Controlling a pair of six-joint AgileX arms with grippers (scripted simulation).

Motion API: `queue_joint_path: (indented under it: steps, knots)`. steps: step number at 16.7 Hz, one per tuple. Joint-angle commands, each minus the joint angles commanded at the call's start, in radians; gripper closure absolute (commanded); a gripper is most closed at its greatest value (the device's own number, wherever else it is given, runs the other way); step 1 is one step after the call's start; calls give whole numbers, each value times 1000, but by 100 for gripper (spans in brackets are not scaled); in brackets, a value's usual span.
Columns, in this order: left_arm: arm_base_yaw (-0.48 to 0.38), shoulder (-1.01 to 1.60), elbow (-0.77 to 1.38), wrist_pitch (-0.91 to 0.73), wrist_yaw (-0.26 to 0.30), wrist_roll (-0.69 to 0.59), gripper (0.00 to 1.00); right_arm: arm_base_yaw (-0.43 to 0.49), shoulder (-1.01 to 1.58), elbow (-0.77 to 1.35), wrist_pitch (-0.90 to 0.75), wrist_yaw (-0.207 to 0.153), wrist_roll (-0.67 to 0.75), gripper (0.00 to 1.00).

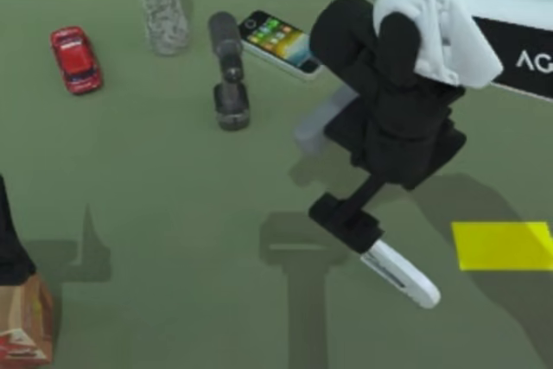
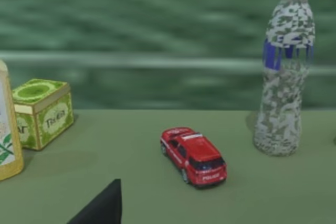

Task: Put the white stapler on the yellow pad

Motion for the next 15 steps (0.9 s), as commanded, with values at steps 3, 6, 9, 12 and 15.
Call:
queue_joint_path:
  steps: [3,6,9,12,15]
  knots:
    - [0,0,0,0,0,0,0,1,41,-91,140,0,2,0]
    - [0,0,0,0,0,0,0,3,80,-172,259,1,4,0]
    - [0,0,0,0,0,0,0,4,91,-195,289,1,5,0]
    - [0,0,0,0,0,0,0,4,91,-195,289,1,5,8]
    - [0,0,0,0,0,0,0,4,91,-195,289,1,5,30]
